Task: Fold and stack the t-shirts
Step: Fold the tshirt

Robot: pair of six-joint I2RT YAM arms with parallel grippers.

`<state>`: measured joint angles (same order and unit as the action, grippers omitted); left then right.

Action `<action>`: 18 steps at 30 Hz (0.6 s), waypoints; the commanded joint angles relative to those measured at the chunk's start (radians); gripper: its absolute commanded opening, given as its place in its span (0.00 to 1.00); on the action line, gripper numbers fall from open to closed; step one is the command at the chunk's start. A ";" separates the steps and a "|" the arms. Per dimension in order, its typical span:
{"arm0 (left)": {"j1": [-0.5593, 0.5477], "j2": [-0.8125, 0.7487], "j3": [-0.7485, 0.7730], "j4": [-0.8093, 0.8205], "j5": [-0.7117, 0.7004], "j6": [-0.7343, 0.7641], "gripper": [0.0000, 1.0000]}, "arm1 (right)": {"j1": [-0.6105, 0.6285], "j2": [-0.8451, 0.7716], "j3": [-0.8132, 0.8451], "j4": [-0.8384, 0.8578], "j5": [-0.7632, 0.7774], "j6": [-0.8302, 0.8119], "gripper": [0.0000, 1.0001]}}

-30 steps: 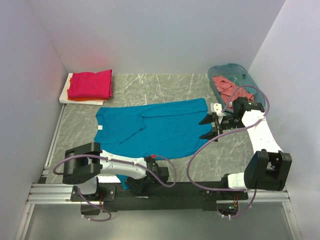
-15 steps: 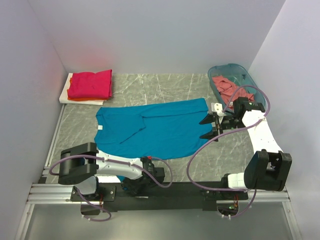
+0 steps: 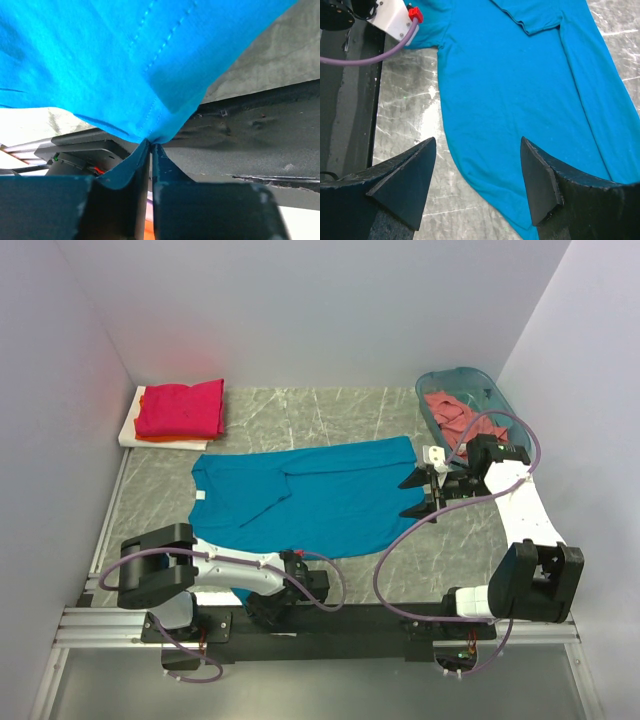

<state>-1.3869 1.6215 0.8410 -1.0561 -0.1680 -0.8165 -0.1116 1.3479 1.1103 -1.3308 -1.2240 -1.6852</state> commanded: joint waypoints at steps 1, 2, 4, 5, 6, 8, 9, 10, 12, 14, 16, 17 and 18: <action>0.005 -0.014 -0.013 0.033 -0.005 0.005 0.09 | -0.008 -0.036 0.006 -0.108 -0.020 -0.010 0.74; 0.005 -0.021 -0.013 0.031 -0.007 0.005 0.08 | -0.007 -0.041 0.009 -0.108 -0.013 -0.008 0.74; 0.005 -0.041 -0.008 0.021 -0.013 -0.004 0.01 | -0.007 -0.047 0.014 -0.110 0.024 -0.001 0.74; 0.005 -0.052 -0.005 0.016 -0.018 -0.006 0.01 | -0.008 -0.052 0.022 -0.107 0.041 0.007 0.74; 0.005 -0.073 -0.002 0.015 -0.021 -0.007 0.01 | -0.008 -0.067 0.025 -0.099 0.061 0.022 0.74; 0.005 -0.109 0.007 0.002 -0.031 -0.012 0.01 | -0.013 -0.088 0.022 -0.061 0.132 0.068 0.74; 0.005 -0.123 0.012 -0.001 -0.034 -0.010 0.01 | -0.014 -0.114 0.017 -0.045 0.164 0.082 0.74; 0.005 -0.136 0.015 -0.004 -0.037 -0.009 0.01 | -0.019 -0.128 0.007 -0.009 0.193 0.120 0.74; 0.006 -0.187 0.027 -0.012 -0.039 -0.006 0.01 | -0.025 -0.165 -0.006 0.027 0.279 0.153 0.75; 0.014 -0.241 0.044 -0.013 -0.036 -0.001 0.01 | -0.036 -0.184 -0.023 0.048 0.349 0.165 0.75; 0.029 -0.274 0.053 -0.010 -0.022 0.013 0.01 | -0.052 -0.190 -0.042 0.058 0.386 0.160 0.75; 0.035 -0.305 0.058 -0.010 -0.018 0.019 0.01 | -0.059 -0.188 -0.052 0.061 0.402 0.154 0.75; 0.049 -0.320 0.058 -0.008 -0.007 0.031 0.01 | -0.063 -0.190 -0.062 0.067 0.438 0.138 0.75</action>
<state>-1.3632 1.3647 0.8577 -1.0588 -0.1806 -0.8051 -0.1547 1.1645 1.0763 -1.2999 -0.9085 -1.5524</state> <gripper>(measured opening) 0.013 0.749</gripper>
